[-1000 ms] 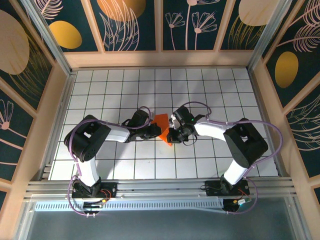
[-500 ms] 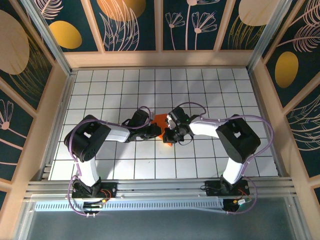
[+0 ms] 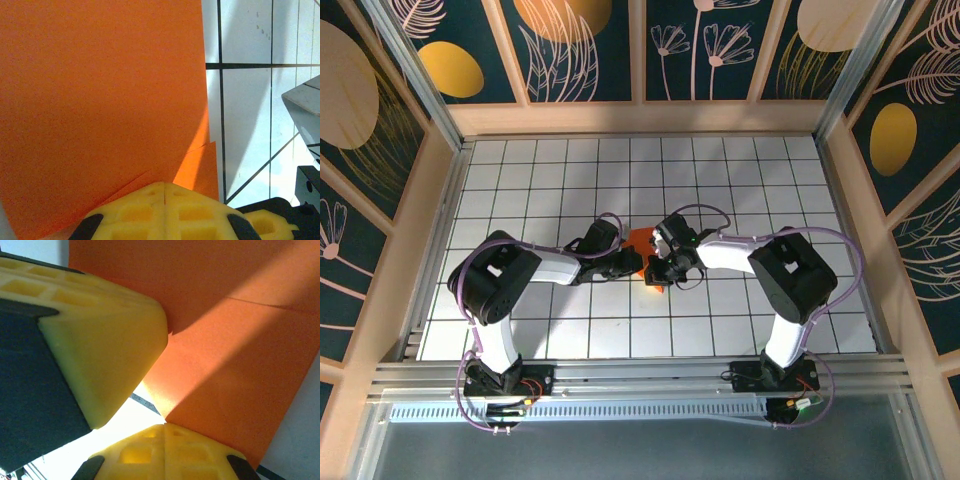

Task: Fold a paper plane with a square sheet of paper (fold left side to right side)
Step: Third fold the triangle at the center of the table.

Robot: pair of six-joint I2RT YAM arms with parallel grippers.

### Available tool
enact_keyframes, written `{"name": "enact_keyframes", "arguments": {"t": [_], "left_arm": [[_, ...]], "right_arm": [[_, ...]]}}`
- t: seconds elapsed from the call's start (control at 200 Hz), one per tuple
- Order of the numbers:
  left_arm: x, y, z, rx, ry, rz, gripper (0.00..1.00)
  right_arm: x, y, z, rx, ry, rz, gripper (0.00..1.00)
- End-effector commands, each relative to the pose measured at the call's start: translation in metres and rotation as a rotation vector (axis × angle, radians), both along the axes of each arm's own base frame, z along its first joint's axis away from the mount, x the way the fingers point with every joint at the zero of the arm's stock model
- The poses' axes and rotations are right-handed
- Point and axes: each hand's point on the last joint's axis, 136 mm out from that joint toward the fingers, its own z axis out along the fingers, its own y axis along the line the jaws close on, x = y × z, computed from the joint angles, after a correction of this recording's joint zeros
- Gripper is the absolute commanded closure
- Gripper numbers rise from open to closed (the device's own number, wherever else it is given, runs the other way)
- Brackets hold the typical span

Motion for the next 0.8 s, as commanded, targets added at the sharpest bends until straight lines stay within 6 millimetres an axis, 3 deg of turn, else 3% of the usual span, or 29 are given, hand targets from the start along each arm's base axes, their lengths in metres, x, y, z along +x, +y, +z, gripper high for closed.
{"name": "enact_keyframes", "arguments": {"t": [0.0,0.576,0.796], "left_arm": [[-0.006,0.029,-0.030,0.150,0.046,0.047,1.00],[0.003,0.031,-0.029,0.138,0.047,0.073,1.00],[0.013,0.029,-0.029,0.113,0.054,0.094,1.00]], "right_arm": [[-0.017,-0.020,-0.013,-0.083,0.051,-0.022,1.00],[-0.047,-0.054,-0.014,-0.133,0.085,-0.042,1.00],[-0.035,-0.062,0.012,-0.075,0.032,-0.040,1.00]]}}
